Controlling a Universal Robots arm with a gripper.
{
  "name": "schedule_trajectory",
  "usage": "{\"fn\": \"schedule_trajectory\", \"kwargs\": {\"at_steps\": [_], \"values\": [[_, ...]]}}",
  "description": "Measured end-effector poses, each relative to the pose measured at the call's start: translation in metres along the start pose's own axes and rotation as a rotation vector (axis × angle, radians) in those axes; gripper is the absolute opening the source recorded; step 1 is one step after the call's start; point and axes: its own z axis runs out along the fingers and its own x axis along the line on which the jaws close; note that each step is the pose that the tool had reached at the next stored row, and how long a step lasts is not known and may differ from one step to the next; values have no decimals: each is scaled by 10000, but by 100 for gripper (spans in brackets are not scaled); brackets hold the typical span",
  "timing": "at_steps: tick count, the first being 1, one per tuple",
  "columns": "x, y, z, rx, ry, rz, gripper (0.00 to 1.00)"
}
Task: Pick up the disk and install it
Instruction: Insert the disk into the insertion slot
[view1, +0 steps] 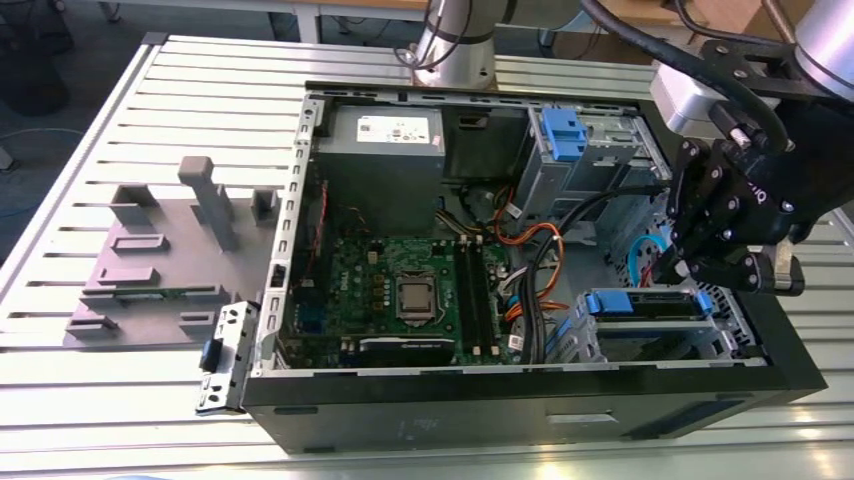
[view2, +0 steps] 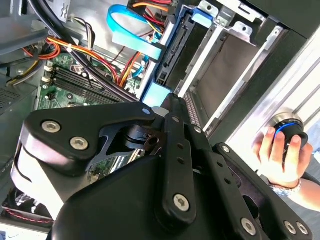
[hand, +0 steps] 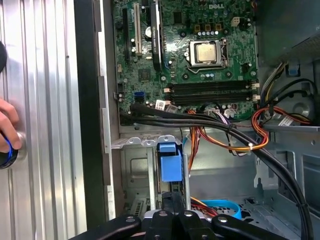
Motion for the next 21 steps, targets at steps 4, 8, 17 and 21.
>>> {"fn": "schedule_trajectory", "kwargs": {"at_steps": [4, 8, 17, 21], "values": [[-1, -6, 25, -12, -152, 20, 11], [-2, -25, 44, -16, -197, 32, 11], [-9, -106, 67, -17, -204, 32, 11], [-11, -138, 72, -17, -204, 32, 11]]}}
